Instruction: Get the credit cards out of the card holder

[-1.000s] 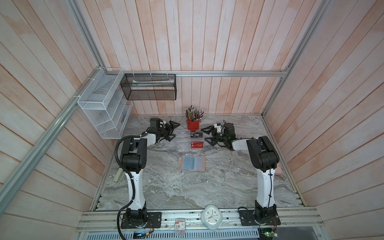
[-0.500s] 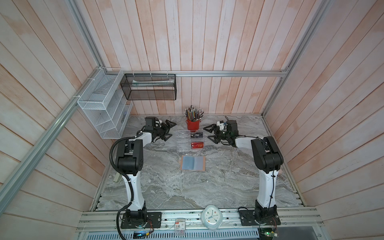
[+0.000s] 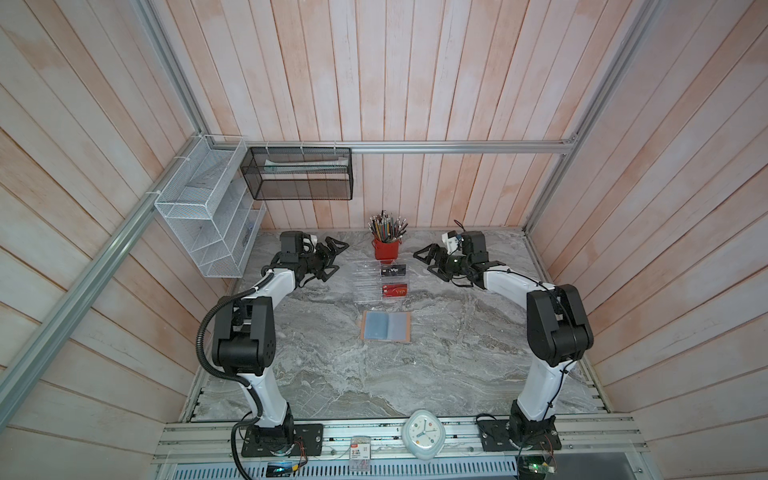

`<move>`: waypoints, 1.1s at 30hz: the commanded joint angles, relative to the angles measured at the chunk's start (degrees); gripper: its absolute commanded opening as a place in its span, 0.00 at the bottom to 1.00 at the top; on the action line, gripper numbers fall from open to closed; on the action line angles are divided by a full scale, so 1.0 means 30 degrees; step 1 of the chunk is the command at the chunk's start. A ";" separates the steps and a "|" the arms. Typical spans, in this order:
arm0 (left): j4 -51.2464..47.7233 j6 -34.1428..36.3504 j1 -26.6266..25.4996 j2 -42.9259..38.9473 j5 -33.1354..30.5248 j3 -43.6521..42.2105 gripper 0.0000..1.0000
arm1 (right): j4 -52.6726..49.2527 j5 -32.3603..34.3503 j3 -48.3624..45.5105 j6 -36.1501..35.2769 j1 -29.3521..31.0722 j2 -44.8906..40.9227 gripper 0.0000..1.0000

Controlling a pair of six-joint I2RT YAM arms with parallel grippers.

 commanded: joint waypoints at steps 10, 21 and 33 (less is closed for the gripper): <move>0.0354 -0.0612 -0.2491 -0.3930 0.0094 -0.4312 1.00 | -0.4211 0.2895 -0.3432 -0.4084 0.1406 -0.4049 0.98; 0.3127 -0.3196 -0.4882 -0.5902 -0.0065 -0.7644 1.00 | -0.3647 0.3642 -0.6658 -0.3976 0.3895 -0.6250 0.98; 0.5374 -0.4973 -0.5504 -0.4927 -0.0200 -0.8668 1.00 | -0.0357 0.1575 -0.9364 -0.1357 0.5121 -0.6966 0.96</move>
